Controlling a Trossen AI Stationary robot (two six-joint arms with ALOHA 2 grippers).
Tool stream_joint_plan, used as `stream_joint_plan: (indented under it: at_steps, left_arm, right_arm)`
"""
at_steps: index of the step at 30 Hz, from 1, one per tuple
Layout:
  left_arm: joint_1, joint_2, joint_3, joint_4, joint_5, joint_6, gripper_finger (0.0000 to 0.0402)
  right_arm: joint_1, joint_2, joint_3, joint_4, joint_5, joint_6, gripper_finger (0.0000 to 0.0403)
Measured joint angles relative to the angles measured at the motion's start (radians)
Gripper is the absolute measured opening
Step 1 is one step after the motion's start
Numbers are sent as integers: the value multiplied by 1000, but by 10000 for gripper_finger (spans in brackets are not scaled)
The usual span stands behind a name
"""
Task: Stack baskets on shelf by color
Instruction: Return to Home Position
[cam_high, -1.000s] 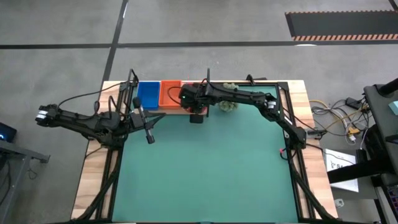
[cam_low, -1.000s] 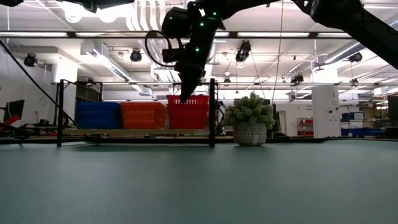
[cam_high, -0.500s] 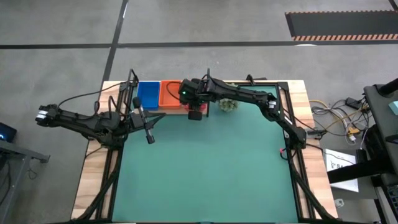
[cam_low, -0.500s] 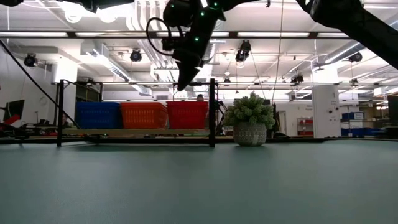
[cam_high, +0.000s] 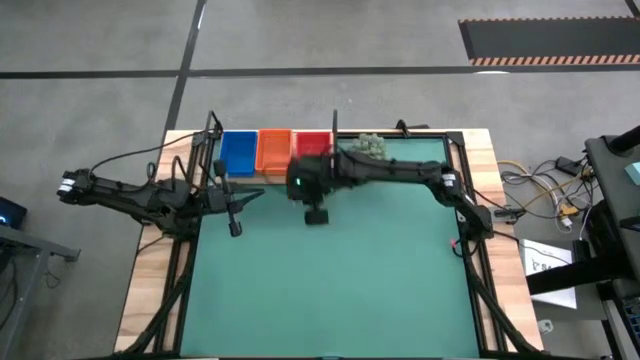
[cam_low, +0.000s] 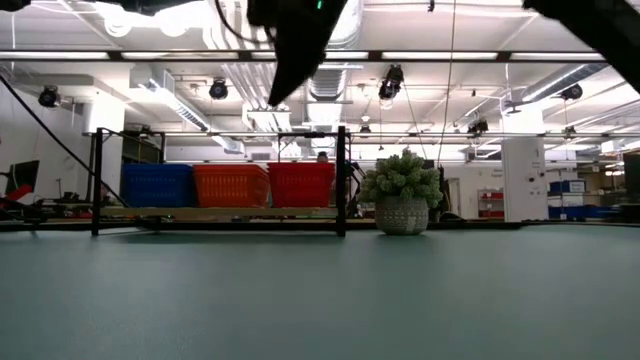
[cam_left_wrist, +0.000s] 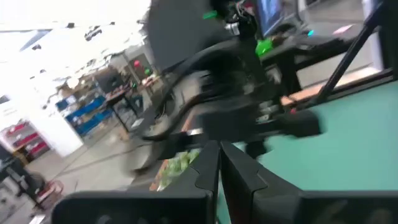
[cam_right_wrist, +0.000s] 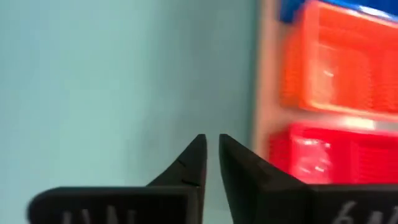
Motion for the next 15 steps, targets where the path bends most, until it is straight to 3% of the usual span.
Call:
stream_joint_plan:
  at_steps: [7, 11, 15]
  left_arm:
    - [0, -66, -31, 4, 20, 16, 0]
    - [0, -106, -79, -2, 22, 16, 0]
    - [0, -179, -160, -18, 69, 24, 0]
  right_arm:
    - [155, -181, -237, 100, 113, 70, 9]
    - [222, -355, -512, 268, 145, 121, 9]
    - [293, -555, -852, 558, 156, 107, 9]
